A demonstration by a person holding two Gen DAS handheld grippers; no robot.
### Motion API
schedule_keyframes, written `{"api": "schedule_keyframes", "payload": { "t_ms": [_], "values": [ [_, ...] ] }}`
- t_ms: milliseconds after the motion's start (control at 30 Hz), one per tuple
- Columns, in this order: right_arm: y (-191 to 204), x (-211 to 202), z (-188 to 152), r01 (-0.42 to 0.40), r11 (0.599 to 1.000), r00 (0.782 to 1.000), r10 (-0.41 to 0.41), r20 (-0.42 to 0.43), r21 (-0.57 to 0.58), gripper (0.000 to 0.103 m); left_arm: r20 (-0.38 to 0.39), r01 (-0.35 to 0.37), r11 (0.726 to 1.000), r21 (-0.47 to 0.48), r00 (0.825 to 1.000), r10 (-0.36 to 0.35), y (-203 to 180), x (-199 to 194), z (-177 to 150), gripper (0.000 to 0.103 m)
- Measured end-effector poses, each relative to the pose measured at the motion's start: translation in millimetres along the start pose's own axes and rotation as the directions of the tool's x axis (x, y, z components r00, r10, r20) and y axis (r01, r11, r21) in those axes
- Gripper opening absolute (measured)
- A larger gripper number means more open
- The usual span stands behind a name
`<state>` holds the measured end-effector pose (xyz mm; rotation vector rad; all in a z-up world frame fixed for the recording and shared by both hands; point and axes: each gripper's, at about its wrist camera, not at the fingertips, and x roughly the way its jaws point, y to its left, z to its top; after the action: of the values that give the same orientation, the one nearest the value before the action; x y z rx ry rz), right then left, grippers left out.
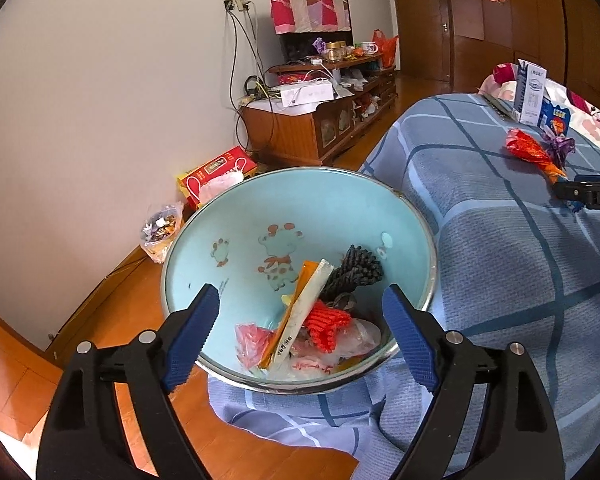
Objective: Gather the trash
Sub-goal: 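Return to the table and grasp the red-and-blue foil wrapper with the right gripper, then grasp the purple wrapper with the left gripper while the right gripper holds the foil wrapper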
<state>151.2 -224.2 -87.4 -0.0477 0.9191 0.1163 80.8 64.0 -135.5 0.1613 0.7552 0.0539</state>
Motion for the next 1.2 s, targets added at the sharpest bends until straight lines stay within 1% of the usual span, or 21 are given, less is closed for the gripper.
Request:
{"api": "schedule_keyframes", "payload": {
  "t_ms": [33, 133, 233, 333, 433, 533, 633, 700, 767, 800, 833, 900, 1000, 1133, 1200],
  "values": [
    [-2.2, 1.4, -0.4, 0.004, 1.0, 1.0, -0.004, -0.008, 0.008, 0.057, -0.002, -0.002, 1.0, -0.005, 1.0, 0.002, 1.5, 1.5, 1.2, 0.082],
    [-11.2, 10.6, -0.6, -0.011, 1.0, 0.998, 0.013, -0.055, 0.027, 0.039, -0.003, -0.007, 1.0, -0.012, 1.0, 0.007, 4.9, 4.1, 2.5, 0.082],
    [-6.1, 10.0, -0.6, -0.012, 1.0, 0.998, 0.012, -0.054, -0.003, 0.03, 0.0, -0.005, 1.0, -0.011, 1.0, 0.005, 3.3, 4.8, 5.4, 0.082],
    [1.5, 1.8, -2.0, -0.035, 0.999, 0.999, 0.034, -0.029, -0.031, 0.027, 0.013, -0.001, 1.0, 0.001, 1.0, 0.001, -1.5, 1.6, 10.2, 0.082],
    [7.8, -18.7, -1.8, -0.052, 0.997, 0.998, 0.054, 0.036, -0.055, 0.027, 0.027, 0.011, 1.0, 0.012, 1.0, -0.012, -9.0, -0.7, 18.7, 0.082],
    [0.0, -44.2, 1.9, -0.052, 0.998, 0.993, 0.056, 0.107, -0.042, 0.027, 0.04, 0.034, 0.999, 0.025, 0.999, -0.035, -23.8, -1.4, 30.7, 0.082],
    [-24.6, -67.6, 2.5, -0.02, 1.0, 0.987, 0.02, 0.162, 0.002, 0.027, 0.065, 0.061, 0.997, 0.054, 0.996, -0.064, -46.6, -3.4, 45.1, 0.082],
    [-45.3, -76.6, 0.0, 0.007, 0.999, 0.984, -0.014, 0.176, 0.037, 0.027, 0.075, 0.08, 0.994, 0.077, 0.993, -0.086, -64.4, -2.5, 54.7, 0.082],
    [-71.1, -81.2, -3.8, 0.052, 0.996, 0.982, -0.065, 0.18, 0.076, 0.027, 0.073, 0.101, 0.99, 0.099, 0.991, -0.109, -84.0, 1.5, 63.2, 0.082],
    [-82.1, -80.0, -5.7, 0.064, 0.993, 0.981, -0.08, 0.175, 0.094, 0.027, 0.072, 0.113, 0.988, 0.11, 0.99, -0.121, -94.8, 3.5, 67.7, 0.082],
    [-101.1, -78.7, -10.3, 0.089, 0.988, 0.98, -0.11, 0.168, 0.129, 0.027, 0.071, 0.122, 0.985, 0.122, 0.989, -0.131, -104.5, 5.1, 71.6, 0.082],
    [-120.6, -77.3, -15.6, 0.114, 0.98, 0.977, -0.141, 0.159, 0.164, 0.027, 0.072, 0.142, 0.978, 0.15, 0.985, -0.154, -125.3, 7.7, 79.7, 0.082],
    [-163.4, -73.9, -26.2, 0.161, 0.954, 0.971, -0.199, 0.13, 0.252, 0.027, 0.076, 0.174, 0.966, 0.19, 0.979, -0.191, -158.0, 10.6, 92.4, 0.082],
    [-203.9, -69.9, -35.0, 0.196, 0.926, 0.966, -0.238, 0.097, 0.323, 0.027, 0.061, 0.211, 0.948, 0.239, 0.971, -0.232, -201.5, 22.8, 111.7, 0.082],
    [-215.2, -69.4, -41.0, 0.2, 0.919, 0.966, -0.244, 0.09, 0.339, 0.027, 0.054, 0.222, 0.94, 0.258, 0.969, -0.243, -220.7, 29.9, 119.8, 0.082]
  ]
}}
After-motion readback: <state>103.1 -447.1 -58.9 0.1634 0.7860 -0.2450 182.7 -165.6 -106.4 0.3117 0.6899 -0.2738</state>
